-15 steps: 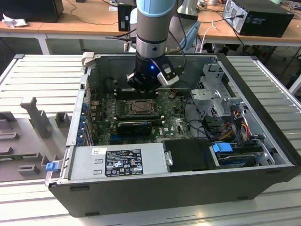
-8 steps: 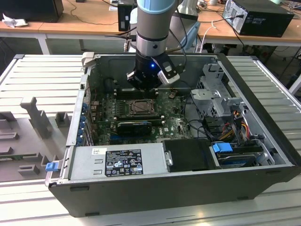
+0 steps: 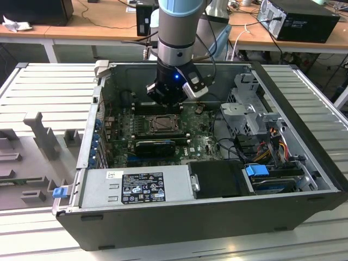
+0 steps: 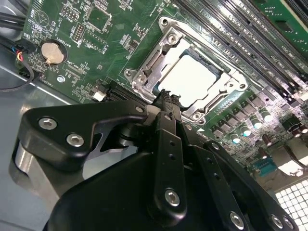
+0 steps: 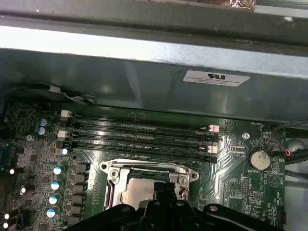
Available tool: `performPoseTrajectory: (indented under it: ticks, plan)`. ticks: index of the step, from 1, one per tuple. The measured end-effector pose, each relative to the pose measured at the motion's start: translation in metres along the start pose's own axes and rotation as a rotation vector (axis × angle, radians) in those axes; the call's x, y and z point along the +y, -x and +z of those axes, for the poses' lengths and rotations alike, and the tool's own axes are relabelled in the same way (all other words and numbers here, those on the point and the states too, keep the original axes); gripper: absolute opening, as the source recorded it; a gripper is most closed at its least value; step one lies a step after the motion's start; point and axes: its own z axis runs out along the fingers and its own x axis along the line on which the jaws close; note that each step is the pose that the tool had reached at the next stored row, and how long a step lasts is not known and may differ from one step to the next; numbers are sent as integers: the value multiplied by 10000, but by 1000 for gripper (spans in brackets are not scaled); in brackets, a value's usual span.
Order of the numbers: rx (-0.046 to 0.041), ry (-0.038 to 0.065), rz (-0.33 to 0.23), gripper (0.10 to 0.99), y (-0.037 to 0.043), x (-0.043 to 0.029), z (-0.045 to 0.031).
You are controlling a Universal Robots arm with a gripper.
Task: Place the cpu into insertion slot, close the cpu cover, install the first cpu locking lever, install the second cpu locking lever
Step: 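Install the second cpu locking lever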
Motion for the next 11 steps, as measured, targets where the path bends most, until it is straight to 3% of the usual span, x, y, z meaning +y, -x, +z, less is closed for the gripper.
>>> performPoseTrajectory:
  ticks: [4, 11]
  plan:
    - [0, 1, 0, 106, 0, 6, -50]
    - [0, 1, 0, 106, -2, -21, -58]
